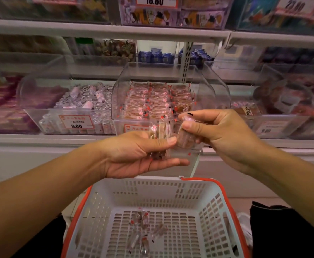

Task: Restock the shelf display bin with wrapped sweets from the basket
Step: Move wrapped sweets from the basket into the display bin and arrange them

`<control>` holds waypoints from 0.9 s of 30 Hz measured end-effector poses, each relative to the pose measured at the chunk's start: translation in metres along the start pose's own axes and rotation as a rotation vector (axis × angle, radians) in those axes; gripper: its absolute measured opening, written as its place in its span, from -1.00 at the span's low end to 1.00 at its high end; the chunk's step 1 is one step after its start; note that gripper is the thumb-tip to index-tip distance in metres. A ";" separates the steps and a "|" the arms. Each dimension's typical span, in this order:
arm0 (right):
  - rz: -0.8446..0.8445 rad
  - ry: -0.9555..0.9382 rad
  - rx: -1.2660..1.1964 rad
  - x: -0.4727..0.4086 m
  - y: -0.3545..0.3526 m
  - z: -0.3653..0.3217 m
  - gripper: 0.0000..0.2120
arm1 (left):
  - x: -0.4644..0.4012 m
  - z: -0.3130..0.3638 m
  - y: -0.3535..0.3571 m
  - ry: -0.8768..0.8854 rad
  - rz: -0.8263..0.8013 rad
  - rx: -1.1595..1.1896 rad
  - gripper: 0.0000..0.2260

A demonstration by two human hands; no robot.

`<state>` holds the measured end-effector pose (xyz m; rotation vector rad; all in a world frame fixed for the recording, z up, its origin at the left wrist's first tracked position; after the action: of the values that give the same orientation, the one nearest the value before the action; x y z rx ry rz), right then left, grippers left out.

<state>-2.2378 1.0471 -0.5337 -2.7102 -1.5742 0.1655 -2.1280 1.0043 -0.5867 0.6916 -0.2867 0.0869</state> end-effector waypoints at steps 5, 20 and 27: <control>-0.122 -0.074 0.058 0.005 0.017 -0.004 -0.66 | 0.000 0.000 0.001 -0.017 0.010 -0.148 -0.65; -0.413 -0.413 0.832 0.020 0.053 -0.017 -0.36 | -0.003 0.001 -0.019 -0.069 0.198 -0.720 -0.76; -0.501 -0.537 1.156 0.025 0.067 -0.032 -0.57 | -0.002 0.021 -0.015 -0.029 0.272 -0.873 -0.35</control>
<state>-2.1643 1.0368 -0.5083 -1.3958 -1.4522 1.3527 -2.1323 0.9794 -0.5806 -0.2152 -0.4062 0.1950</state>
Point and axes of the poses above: each hand's wrist, its own x-axis away from the middle knuckle, its own y-axis out of the palm, z = x × y, the point moved 10 cm from there along -x, towards the middle knuckle
